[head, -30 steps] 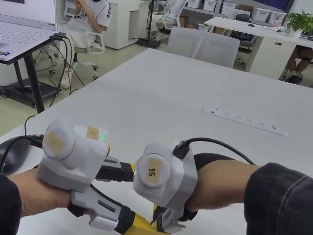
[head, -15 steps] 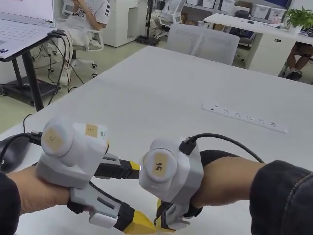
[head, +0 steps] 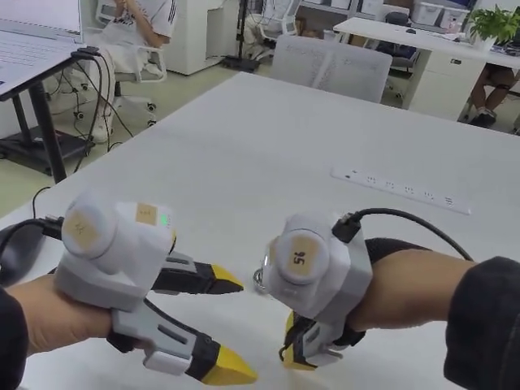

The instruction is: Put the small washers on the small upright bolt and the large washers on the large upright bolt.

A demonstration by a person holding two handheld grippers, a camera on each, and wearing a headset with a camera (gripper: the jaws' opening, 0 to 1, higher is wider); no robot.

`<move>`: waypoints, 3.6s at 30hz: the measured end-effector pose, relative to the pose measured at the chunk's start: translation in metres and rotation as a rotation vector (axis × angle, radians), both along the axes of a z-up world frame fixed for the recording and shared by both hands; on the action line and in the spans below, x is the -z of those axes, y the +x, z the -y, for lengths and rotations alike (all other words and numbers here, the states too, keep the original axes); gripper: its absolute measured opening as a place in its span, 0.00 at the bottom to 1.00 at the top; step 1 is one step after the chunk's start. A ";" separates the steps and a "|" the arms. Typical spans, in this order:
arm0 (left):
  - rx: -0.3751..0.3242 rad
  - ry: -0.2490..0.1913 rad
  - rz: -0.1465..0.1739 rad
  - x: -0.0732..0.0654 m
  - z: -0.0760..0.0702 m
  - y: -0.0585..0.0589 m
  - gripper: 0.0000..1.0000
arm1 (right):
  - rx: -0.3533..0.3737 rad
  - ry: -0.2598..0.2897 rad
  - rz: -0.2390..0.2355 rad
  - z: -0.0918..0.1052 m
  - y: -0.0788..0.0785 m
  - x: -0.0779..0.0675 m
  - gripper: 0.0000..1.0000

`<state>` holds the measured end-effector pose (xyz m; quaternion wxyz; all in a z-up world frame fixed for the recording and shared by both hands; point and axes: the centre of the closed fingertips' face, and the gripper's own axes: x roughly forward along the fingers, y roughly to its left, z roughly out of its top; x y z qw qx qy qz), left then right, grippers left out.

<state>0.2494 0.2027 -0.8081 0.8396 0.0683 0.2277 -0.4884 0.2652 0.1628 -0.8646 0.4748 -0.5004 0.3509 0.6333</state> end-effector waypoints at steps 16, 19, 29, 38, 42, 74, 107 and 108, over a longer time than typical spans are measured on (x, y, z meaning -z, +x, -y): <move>0.007 0.005 -0.006 0.001 0.003 0.001 0.64 | 0.116 0.028 0.026 0.041 0.022 -0.015 0.13; 0.007 0.006 -0.008 0.001 0.003 0.001 0.64 | 0.141 0.033 0.025 0.049 0.026 -0.017 0.13; 0.013 0.013 -0.015 0.003 0.004 0.000 0.64 | 0.229 0.037 0.033 0.083 0.039 -0.021 0.13; 0.018 0.018 -0.020 0.004 0.005 -0.002 0.64 | 0.304 0.046 0.058 0.104 0.059 -0.032 0.13; 0.017 0.018 -0.019 0.004 0.005 -0.002 0.64 | 0.320 0.050 0.070 0.107 0.065 -0.037 0.13; 0.004 0.017 -0.022 0.006 0.003 -0.001 0.64 | 0.273 0.097 0.126 0.077 0.089 -0.061 0.13; -0.003 0.012 -0.028 0.006 0.000 0.000 0.64 | 0.251 0.045 0.091 0.073 0.093 -0.044 0.14; -0.005 0.012 -0.029 0.006 0.000 0.000 0.64 | 0.251 0.045 0.089 0.073 0.093 -0.043 0.14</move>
